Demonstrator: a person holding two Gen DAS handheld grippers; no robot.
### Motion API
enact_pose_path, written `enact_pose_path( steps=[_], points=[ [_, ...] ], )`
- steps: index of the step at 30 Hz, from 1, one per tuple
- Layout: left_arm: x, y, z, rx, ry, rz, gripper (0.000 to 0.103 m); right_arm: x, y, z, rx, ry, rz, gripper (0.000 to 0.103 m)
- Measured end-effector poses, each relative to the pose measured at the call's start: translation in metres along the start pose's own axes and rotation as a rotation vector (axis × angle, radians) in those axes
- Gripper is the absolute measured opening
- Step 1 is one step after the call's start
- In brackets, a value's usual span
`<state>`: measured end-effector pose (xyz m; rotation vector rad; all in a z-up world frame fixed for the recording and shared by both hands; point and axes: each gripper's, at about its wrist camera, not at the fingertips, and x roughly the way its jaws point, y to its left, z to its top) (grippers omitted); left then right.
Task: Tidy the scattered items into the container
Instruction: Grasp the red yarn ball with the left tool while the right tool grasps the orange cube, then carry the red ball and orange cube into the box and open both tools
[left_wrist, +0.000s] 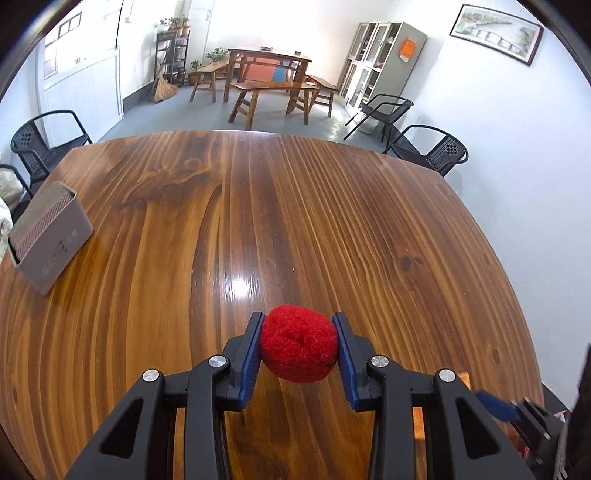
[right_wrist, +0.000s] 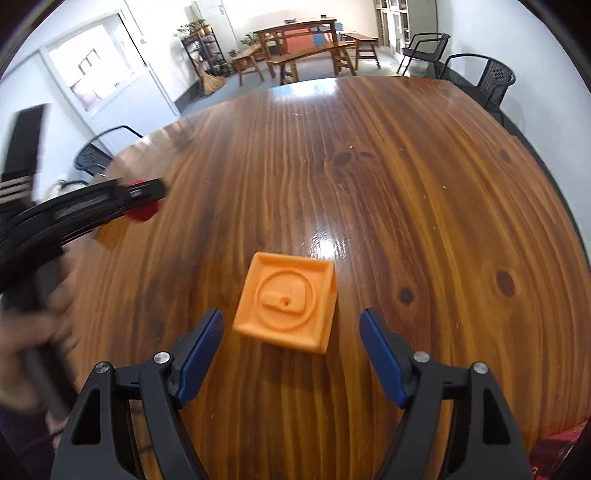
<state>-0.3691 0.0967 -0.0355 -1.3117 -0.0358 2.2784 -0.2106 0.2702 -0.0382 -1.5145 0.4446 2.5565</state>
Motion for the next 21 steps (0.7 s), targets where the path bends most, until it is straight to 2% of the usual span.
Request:
enact_pose_path(
  steps=[2,4,9,15,21],
  points=[
    [-0.010,-0.003,-0.011,0.000,0.007,0.000,0.038,0.013,0.006,0.004,-0.016,0.003,-0.017,0.079],
    [-0.017,-0.003,-0.020,-0.007,0.010,-0.006,0.038,0.024,0.008,0.006,-0.026,0.019,-0.026,0.065],
    [-0.035,-0.007,-0.040,-0.009,0.020,0.003,0.038,0.018,0.010,0.000,-0.048,0.008,-0.018,0.056],
    [-0.063,-0.040,-0.068,0.020,0.027,-0.011,0.038,-0.040,-0.006,-0.028,-0.054,-0.041,0.033,0.056],
    [-0.086,-0.114,-0.100,0.114,0.060,-0.081,0.038,-0.110,-0.060,-0.076,0.021,-0.091,0.036,0.056]
  ],
)
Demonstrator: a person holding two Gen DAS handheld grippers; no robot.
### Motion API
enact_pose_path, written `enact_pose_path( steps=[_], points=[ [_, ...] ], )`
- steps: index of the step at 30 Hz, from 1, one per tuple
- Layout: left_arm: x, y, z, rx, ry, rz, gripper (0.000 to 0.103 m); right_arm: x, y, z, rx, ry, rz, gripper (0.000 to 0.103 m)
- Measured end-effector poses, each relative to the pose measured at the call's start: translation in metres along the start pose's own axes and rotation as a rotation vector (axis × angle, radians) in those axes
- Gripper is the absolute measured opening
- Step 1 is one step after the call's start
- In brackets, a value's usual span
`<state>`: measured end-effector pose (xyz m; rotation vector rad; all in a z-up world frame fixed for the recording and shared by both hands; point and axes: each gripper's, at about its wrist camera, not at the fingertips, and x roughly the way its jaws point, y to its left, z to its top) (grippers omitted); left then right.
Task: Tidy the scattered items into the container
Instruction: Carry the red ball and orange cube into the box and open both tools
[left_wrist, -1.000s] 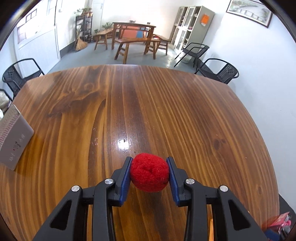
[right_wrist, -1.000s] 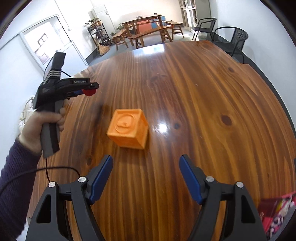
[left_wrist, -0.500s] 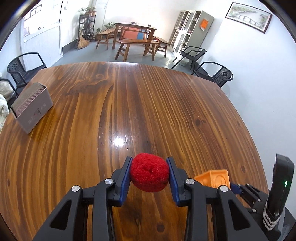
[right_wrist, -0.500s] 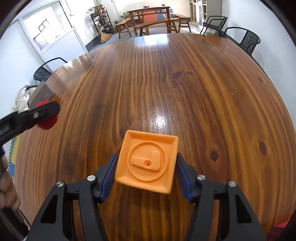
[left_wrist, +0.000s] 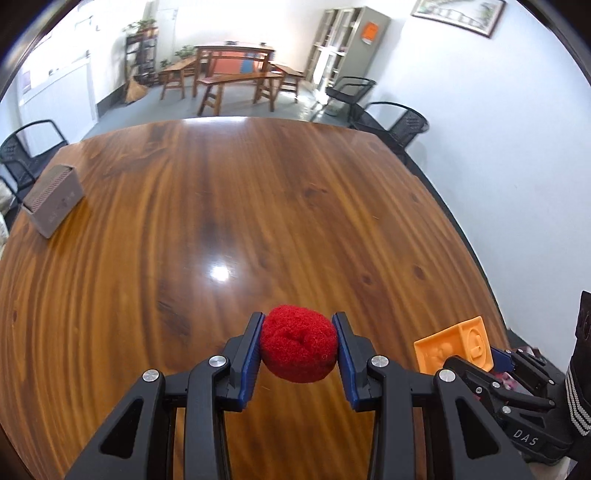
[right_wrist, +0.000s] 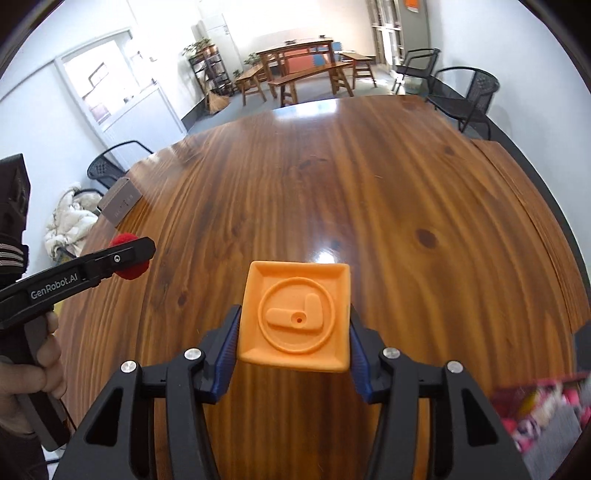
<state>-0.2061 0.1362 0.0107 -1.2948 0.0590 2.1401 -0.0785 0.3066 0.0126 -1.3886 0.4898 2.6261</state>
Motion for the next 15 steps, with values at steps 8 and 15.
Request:
enact_pose_path(
  steps=[8,15],
  points=[
    [-0.020,-0.145,-0.044,0.179,0.048,-0.191,0.038,-0.120,-0.101,-0.056,0.155,-0.089,-0.104,0.056],
    [-0.031,-0.278,-0.096,0.395,0.106,-0.360,0.038,-0.202,-0.193,-0.098,0.309,-0.184,-0.241,0.056]
  ],
)
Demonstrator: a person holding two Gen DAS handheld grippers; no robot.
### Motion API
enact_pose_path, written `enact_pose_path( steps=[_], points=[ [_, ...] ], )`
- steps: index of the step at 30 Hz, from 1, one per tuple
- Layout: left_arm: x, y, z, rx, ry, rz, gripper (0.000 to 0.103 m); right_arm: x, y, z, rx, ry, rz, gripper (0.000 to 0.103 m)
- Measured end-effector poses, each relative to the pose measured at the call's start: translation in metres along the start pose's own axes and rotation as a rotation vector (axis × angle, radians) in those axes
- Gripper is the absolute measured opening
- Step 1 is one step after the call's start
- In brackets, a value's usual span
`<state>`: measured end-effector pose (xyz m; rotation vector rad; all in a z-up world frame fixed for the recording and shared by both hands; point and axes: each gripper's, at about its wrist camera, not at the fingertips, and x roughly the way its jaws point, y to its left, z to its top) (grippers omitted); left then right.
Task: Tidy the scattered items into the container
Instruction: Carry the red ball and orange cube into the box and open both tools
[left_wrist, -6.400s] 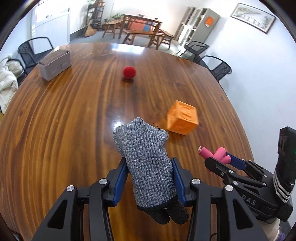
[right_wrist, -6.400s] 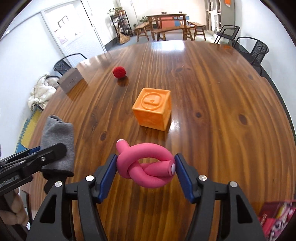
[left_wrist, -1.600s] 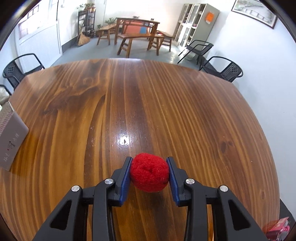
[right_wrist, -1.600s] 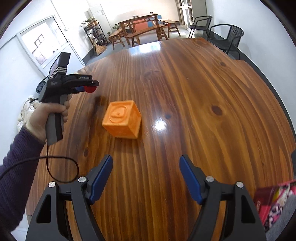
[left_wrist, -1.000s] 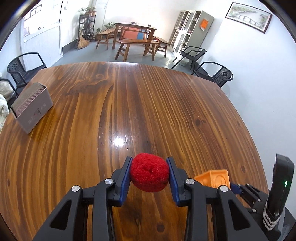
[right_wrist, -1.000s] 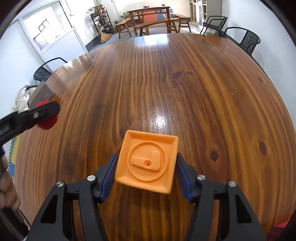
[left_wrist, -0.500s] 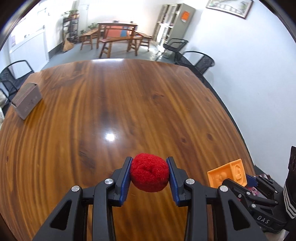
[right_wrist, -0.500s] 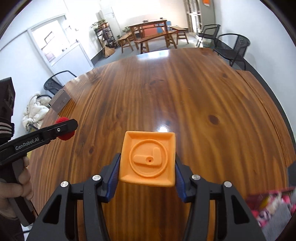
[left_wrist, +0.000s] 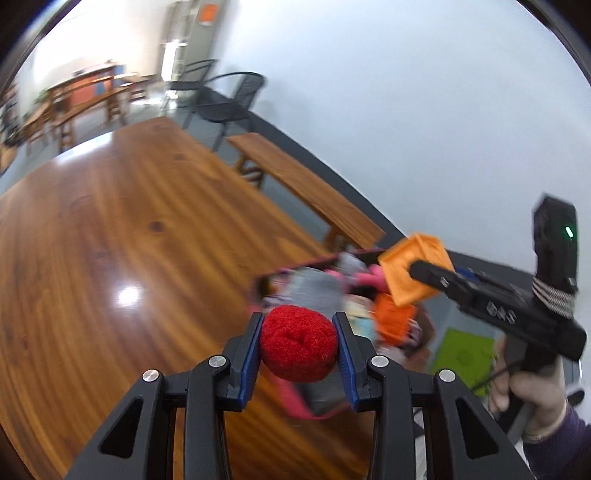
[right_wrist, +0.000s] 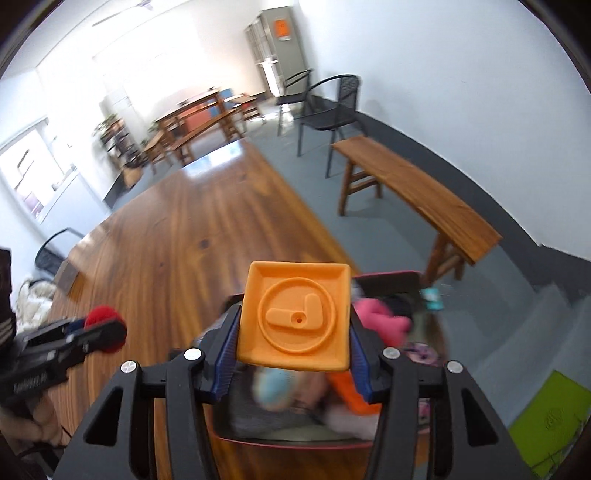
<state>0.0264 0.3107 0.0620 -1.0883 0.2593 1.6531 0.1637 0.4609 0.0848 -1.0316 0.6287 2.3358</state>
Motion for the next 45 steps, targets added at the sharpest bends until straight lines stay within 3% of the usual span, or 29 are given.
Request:
enact_pose_path(
  steps=[3,7,11,19,21,23,25,30,31,32,37,41,45],
  points=[
    [0.025,-0.041,-0.006,0.062,0.043,-0.052,0.038,-0.009,-0.032,-0.001,0.053,-0.007,-0.019,0.056],
    [0.062,-0.075,-0.016,0.100,0.092,-0.068,0.038,-0.015,-0.062,0.001,0.081,-0.015,-0.015,0.056],
    [0.095,-0.081,-0.026,0.097,0.134,-0.043,0.038,-0.019,-0.078,-0.003,0.068,-0.015,0.011,0.056],
    [0.123,-0.095,-0.043,0.185,0.118,-0.035,0.039,-0.007,-0.080,-0.003,0.025,-0.007,0.084,0.056],
    [0.123,-0.099,-0.043,0.182,0.110,-0.039,0.044,-0.005,-0.079,-0.001,0.011,-0.009,0.101,0.056],
    [0.120,-0.100,-0.042,0.161,0.102,-0.041,0.071,-0.003,-0.076,0.001,-0.005,-0.014,0.110,0.056],
    [0.110,-0.098,-0.040,0.129,0.071,-0.045,0.085,-0.002,-0.071,0.004,-0.020,-0.014,0.126,0.056],
    [0.076,-0.085,-0.035,0.060,0.023,-0.006,0.086,0.010,-0.058,0.007,-0.064,0.015,0.168,0.056],
    [0.069,-0.082,-0.035,0.054,0.013,0.007,0.091,0.013,-0.056,0.006,-0.070,0.022,0.174,0.056],
    [0.064,-0.080,-0.034,0.048,0.002,0.022,0.103,0.017,-0.051,0.004,-0.085,0.033,0.182,0.056],
    [0.035,-0.060,-0.037,-0.007,-0.051,0.113,0.103,0.044,-0.037,-0.007,-0.161,0.102,0.181,0.056],
    [0.025,-0.039,-0.042,-0.111,-0.053,0.160,0.103,0.060,-0.025,-0.020,-0.268,0.121,0.109,0.057],
    [0.023,-0.027,-0.046,-0.159,-0.048,0.182,0.103,0.082,-0.038,-0.028,-0.250,0.185,0.104,0.057]
  ],
)
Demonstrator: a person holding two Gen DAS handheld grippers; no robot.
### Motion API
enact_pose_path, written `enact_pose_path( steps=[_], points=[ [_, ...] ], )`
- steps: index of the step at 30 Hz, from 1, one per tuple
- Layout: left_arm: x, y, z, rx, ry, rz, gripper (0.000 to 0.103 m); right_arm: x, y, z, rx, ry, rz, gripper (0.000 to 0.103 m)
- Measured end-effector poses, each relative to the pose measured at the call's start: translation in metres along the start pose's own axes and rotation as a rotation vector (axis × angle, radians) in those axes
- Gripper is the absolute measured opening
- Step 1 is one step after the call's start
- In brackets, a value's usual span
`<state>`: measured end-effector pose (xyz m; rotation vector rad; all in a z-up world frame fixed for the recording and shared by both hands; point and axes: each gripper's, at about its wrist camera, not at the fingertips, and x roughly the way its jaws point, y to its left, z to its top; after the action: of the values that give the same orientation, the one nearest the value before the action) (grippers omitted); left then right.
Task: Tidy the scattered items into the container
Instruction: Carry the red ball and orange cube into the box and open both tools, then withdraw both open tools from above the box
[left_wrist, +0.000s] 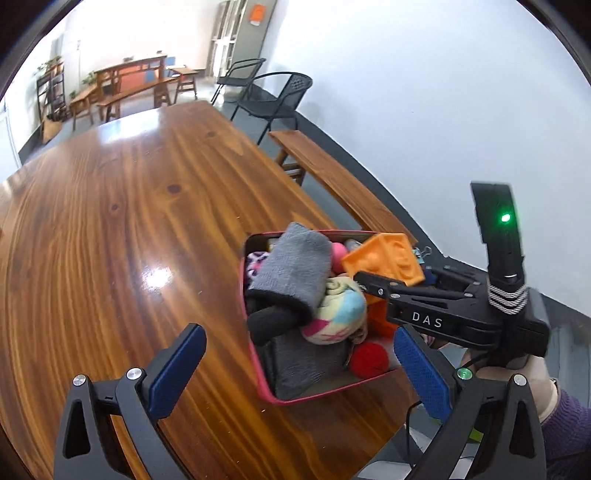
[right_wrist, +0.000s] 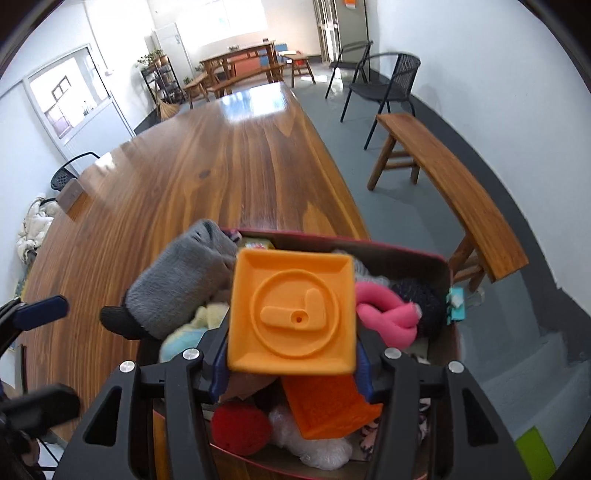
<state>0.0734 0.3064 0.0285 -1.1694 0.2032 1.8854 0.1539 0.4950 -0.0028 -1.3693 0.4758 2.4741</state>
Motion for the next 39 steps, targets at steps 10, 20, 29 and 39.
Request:
enact_pose_path(
  steps=[10,20,29,39],
  points=[
    [-0.010,0.001,0.001,-0.031,-0.055,0.148,0.103,-0.030,-0.010,0.001,0.061,-0.034,0.057,0.071],
    [-0.056,-0.005,0.007,-0.128,-0.132,0.138,0.103,-0.138,-0.043,-0.014,0.160,-0.184,-0.017,0.084],
    [-0.053,-0.034,0.004,-0.065,-0.105,0.121,0.103,-0.140,-0.076,-0.064,0.277,-0.100,-0.037,0.084],
    [-0.035,-0.058,-0.003,-0.045,-0.038,0.144,0.103,-0.132,-0.034,-0.095,0.152,-0.032,-0.024,0.084]
  ],
)
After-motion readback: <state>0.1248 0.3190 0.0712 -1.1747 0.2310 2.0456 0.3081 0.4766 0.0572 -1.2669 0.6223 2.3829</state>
